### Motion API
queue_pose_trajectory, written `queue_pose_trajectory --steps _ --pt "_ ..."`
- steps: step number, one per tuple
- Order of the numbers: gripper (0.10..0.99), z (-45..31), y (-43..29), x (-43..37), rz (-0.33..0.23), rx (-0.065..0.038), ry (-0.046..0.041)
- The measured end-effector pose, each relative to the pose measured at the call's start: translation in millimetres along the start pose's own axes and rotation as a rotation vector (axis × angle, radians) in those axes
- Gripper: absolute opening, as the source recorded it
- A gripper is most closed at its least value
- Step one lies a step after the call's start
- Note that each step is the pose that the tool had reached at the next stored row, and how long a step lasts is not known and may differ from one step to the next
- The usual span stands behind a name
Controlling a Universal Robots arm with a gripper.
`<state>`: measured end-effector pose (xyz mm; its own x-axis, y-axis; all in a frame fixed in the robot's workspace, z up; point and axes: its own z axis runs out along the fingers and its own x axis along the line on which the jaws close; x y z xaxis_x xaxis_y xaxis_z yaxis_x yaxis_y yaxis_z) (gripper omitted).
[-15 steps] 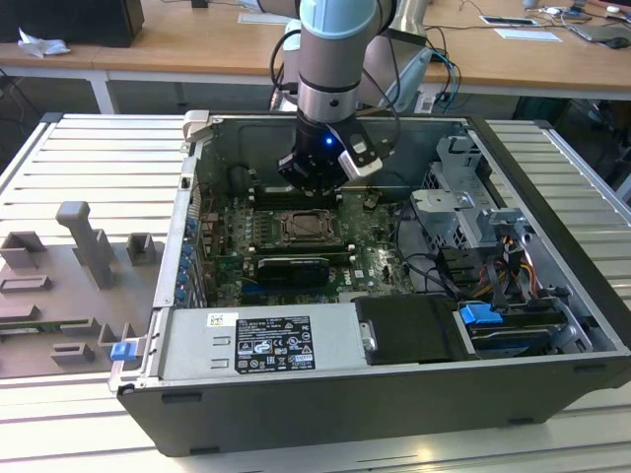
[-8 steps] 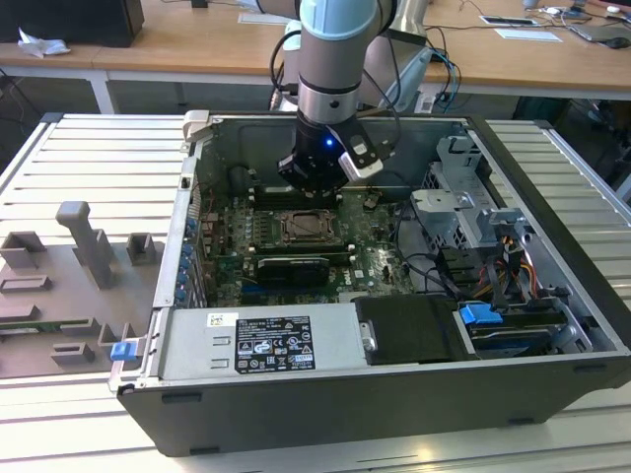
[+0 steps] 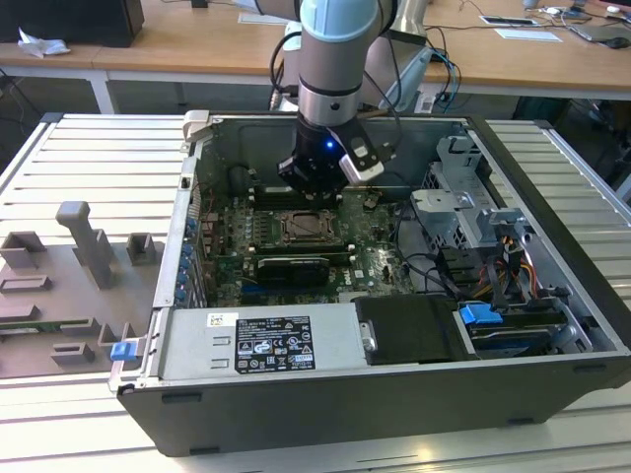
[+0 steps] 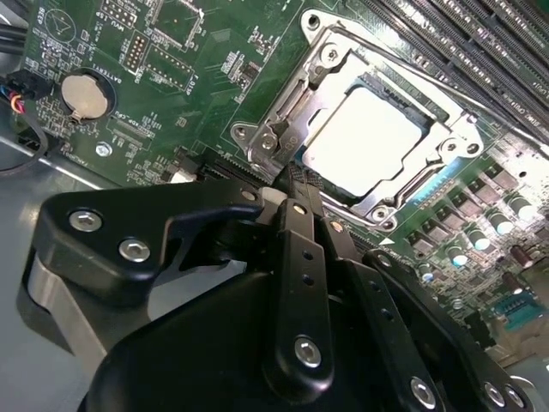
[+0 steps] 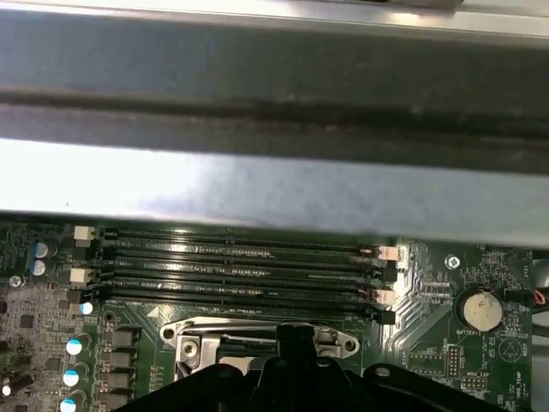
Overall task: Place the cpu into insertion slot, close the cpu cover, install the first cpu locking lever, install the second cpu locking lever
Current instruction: 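Install the second cpu locking lever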
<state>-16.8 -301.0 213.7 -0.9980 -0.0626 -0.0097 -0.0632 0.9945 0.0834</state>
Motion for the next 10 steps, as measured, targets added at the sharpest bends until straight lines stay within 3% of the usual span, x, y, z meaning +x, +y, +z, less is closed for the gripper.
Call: queue_pose_trajectory --steps 7,10 --pt "0.106 -1.0 -1.6 0.1 0.0 0.0 0.0001" --pt "0.106 -15.8 -0.3 -0.1 0.0 0.0 0.0"
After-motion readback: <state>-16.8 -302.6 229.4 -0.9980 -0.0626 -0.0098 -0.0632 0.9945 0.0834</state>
